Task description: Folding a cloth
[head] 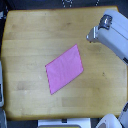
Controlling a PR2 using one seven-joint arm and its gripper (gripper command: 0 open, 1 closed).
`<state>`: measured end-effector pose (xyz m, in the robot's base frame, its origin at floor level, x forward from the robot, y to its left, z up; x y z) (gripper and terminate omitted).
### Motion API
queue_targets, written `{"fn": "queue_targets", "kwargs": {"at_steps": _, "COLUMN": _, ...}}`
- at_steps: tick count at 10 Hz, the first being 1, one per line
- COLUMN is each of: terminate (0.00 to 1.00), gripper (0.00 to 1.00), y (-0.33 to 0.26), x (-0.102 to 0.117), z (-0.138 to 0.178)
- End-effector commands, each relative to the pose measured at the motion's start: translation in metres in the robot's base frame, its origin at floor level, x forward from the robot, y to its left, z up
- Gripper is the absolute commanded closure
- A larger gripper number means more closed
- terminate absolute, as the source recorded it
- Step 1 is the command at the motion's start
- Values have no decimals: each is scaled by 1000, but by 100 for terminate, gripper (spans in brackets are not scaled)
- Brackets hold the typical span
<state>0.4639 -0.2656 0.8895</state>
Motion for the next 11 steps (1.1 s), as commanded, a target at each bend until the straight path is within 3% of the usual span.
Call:
{"fn": "queue_targets", "kwargs": {"at_steps": 1, "terminate": 0, "gripper": 0, "y": 48, "x": -26, "z": -42}}
{"fn": "queue_targets", "kwargs": {"at_steps": 11, "terminate": 0, "gripper": 0, "y": 124, "x": -45, "z": -110}}
